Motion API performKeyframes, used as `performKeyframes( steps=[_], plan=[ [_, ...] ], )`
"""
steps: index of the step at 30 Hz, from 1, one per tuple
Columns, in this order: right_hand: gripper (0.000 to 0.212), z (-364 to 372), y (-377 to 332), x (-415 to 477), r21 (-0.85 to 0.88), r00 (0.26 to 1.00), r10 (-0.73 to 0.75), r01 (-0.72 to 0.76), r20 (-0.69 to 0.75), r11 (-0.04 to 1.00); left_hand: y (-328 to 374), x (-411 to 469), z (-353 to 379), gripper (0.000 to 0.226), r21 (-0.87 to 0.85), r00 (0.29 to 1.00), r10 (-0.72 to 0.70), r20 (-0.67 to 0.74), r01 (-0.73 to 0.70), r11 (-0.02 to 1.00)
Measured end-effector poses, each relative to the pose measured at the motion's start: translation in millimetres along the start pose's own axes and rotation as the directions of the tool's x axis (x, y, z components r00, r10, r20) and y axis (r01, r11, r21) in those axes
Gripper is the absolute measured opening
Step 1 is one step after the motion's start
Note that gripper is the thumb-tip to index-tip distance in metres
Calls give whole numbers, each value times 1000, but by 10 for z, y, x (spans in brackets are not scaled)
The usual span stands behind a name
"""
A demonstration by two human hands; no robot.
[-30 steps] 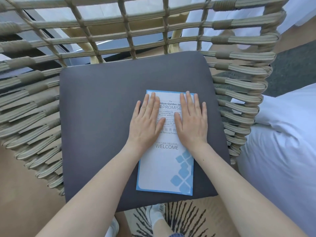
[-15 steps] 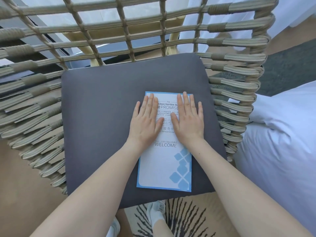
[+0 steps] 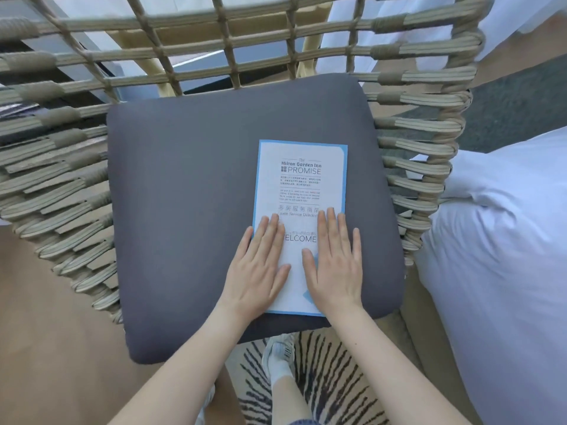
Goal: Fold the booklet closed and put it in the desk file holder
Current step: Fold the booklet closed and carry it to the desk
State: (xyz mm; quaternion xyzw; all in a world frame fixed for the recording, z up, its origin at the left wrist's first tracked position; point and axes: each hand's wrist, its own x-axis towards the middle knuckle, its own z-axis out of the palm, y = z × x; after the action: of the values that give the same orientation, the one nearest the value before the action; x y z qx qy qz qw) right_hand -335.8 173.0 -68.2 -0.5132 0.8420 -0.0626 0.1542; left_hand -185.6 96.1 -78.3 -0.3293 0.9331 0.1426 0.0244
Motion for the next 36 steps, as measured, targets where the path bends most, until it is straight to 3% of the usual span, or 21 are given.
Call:
performKeyframes(
  steps=[9,18,22,27,32,36],
  plan=[
    [73,419,101,15,-44,995,-30,26,-98,999,-91,6,367,66,-28,999,14,-46,-15,999],
    [67,-182,-75,13,20,994,27,-30,106,999,54,42,-168,66,-37,984,-56,171,63,997],
    [70,-526,-67,62,97,988,109,-120,106,988,38,128,-518,62,-206,986,-117,117,139,969],
    [70,-686,-54,150,155,959,252,-271,129,950,-8,251,-646,70,-461,898,-431,88,421,781],
    [71,-517,-205,106,246,931,324,-359,170,900,102,237,-478,69,-557,880,-460,117,442,703],
    [69,-464,-214,90,387,909,369,-416,193,823,49,231,-489,69,-750,806,-529,264,517,413]
  ],
)
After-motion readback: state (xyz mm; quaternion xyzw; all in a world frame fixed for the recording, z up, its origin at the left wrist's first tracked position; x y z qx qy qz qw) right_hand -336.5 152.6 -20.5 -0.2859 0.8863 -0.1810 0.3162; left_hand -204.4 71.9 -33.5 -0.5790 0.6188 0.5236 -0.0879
